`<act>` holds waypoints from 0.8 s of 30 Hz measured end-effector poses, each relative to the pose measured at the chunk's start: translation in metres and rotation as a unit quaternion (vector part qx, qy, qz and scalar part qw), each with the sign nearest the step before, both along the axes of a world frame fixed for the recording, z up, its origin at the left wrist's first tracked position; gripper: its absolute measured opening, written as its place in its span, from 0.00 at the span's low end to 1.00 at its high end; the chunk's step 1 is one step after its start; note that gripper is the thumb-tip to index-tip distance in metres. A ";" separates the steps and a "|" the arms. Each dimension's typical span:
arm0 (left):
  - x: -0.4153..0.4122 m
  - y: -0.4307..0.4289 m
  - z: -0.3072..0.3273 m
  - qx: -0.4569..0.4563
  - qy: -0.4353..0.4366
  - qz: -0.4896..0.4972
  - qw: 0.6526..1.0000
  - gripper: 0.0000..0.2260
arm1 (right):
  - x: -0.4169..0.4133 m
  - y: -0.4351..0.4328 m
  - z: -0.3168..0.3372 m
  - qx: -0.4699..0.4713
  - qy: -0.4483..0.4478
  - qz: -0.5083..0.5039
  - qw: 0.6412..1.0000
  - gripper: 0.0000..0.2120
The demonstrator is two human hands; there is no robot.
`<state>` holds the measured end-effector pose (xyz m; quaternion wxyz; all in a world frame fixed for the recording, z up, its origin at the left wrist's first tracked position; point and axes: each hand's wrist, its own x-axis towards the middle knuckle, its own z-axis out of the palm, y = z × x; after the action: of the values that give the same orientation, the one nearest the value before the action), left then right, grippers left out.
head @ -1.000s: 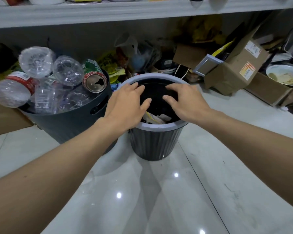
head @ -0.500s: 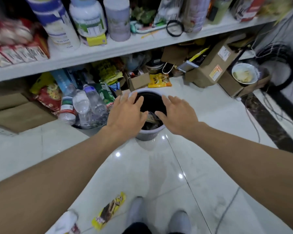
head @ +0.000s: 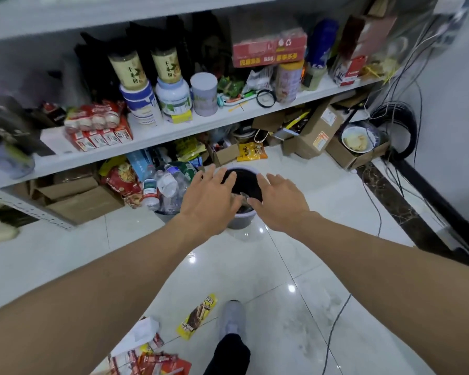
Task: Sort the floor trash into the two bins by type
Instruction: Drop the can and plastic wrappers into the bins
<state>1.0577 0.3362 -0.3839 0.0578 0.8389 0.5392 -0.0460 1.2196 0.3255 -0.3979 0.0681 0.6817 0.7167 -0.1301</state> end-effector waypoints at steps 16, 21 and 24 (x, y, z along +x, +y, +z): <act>-0.100 -0.088 0.052 0.016 0.030 -0.040 0.999 0.27 | -0.095 -0.103 0.040 -0.017 0.019 -0.026 0.999 0.29; -0.157 -0.088 0.053 0.034 0.024 -0.080 0.996 0.26 | -0.149 -0.126 0.037 -0.027 -0.001 -0.051 0.998 0.30; -0.200 -0.095 0.045 0.032 0.029 -0.107 0.993 0.27 | -0.192 -0.145 0.026 -0.039 -0.009 -0.076 0.996 0.30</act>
<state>0.8578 0.2416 -0.3390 0.0103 0.8913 0.4494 -0.0593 1.0277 0.1804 -0.3722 0.0908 0.7320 0.6569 -0.1562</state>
